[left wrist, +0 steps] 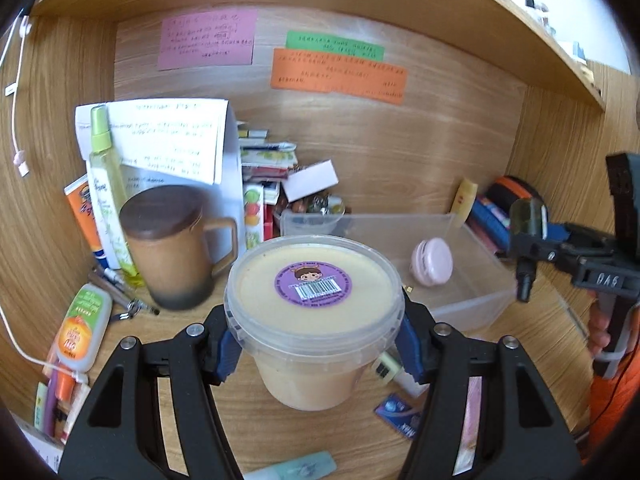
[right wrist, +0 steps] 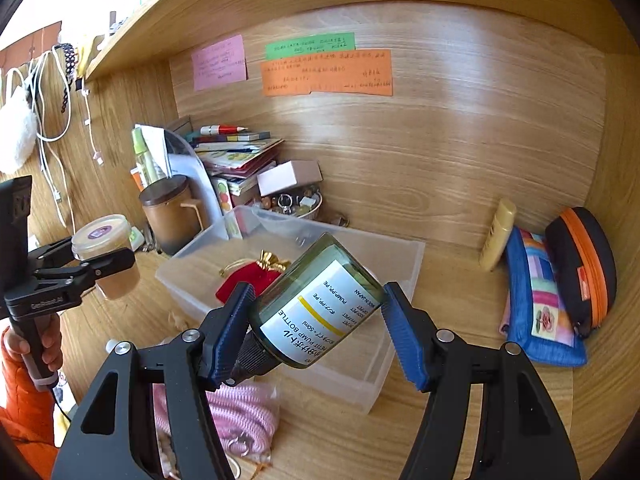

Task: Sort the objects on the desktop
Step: 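Lift the tub and green bottle with both grippers and carry them over the bin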

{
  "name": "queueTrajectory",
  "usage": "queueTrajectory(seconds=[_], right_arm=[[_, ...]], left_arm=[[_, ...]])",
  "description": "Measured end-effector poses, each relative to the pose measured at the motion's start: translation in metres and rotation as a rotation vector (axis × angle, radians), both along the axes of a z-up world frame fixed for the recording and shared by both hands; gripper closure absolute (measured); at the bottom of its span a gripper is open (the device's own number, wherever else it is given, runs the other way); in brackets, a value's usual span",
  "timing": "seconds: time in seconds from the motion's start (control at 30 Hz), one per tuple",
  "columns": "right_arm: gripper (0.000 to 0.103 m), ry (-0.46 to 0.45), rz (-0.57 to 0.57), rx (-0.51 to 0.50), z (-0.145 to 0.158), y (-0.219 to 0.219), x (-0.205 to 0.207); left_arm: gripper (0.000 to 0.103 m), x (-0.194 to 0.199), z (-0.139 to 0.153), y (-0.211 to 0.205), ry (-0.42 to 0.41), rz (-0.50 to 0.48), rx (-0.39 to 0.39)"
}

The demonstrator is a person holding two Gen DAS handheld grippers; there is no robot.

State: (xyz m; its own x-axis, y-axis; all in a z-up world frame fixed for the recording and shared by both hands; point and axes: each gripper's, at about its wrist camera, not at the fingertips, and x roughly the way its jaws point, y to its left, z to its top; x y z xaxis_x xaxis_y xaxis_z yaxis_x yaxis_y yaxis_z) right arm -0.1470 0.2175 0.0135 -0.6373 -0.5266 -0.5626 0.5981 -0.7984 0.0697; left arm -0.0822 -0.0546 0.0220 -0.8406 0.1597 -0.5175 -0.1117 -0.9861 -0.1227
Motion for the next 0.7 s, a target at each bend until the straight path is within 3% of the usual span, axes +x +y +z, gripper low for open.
queueTrajectory(seconds=[0.33, 0.7], right_arm=[[0.041, -0.005, 0.017, -0.011, 0.002, -0.018, -0.023], [0.041, -0.042, 0.048, 0.015, -0.009, -0.044, -0.043]], left_arm=[[0.04, -0.035, 0.018, 0.01, 0.024, -0.028, 0.019], [0.04, -0.071, 0.004, 0.023, -0.028, -0.084, 0.046]])
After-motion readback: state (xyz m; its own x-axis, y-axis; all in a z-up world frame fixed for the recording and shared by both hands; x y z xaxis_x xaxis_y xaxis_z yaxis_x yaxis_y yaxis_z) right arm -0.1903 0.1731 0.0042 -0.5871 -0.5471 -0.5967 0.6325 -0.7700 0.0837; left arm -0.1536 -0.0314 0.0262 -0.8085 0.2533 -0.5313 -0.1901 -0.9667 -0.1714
